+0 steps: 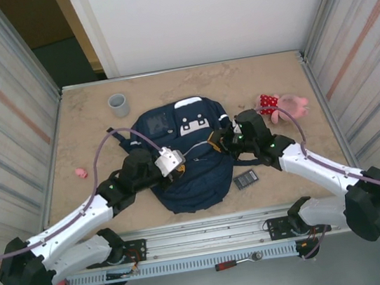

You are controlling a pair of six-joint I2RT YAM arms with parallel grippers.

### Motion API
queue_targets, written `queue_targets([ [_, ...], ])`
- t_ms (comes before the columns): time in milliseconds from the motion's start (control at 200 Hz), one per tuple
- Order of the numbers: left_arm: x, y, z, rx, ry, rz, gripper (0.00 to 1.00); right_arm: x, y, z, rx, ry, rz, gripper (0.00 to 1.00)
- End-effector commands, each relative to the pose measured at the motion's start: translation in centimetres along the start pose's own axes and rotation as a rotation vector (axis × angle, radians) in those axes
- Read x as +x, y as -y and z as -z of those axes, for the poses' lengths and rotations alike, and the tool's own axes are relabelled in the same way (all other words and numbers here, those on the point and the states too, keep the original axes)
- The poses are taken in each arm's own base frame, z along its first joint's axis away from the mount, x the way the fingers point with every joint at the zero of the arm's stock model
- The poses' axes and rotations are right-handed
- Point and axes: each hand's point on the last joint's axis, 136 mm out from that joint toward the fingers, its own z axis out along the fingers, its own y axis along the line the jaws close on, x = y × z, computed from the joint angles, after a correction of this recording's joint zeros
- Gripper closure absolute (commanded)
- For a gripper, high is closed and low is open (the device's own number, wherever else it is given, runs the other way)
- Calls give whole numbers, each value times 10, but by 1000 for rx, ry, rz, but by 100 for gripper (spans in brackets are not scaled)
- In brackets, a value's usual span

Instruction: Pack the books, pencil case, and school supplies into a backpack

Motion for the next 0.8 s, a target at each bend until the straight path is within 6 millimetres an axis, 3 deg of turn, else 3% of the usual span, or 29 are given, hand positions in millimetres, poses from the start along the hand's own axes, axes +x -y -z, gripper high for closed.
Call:
queue_targets([
  [0, -19, -9, 19, -42, 5, 243, 68, -13, -20, 8, -69, 124, 8, 100],
  [110, -12, -15, 33, -110, -62, 488, 53, -7, -27, 11, -98, 168, 16, 100],
  [421, -25, 6, 58, -153, -31, 894, 43, 6, -40, 13, -142, 254, 34, 100],
  [621, -26, 30, 37, -130, -145, 1050, 40, 9, -46, 15, -145, 258, 57, 100],
  [797, -29, 36, 16, -120, -140, 1213, 41, 11, -47, 16, -145, 256, 66, 100],
])
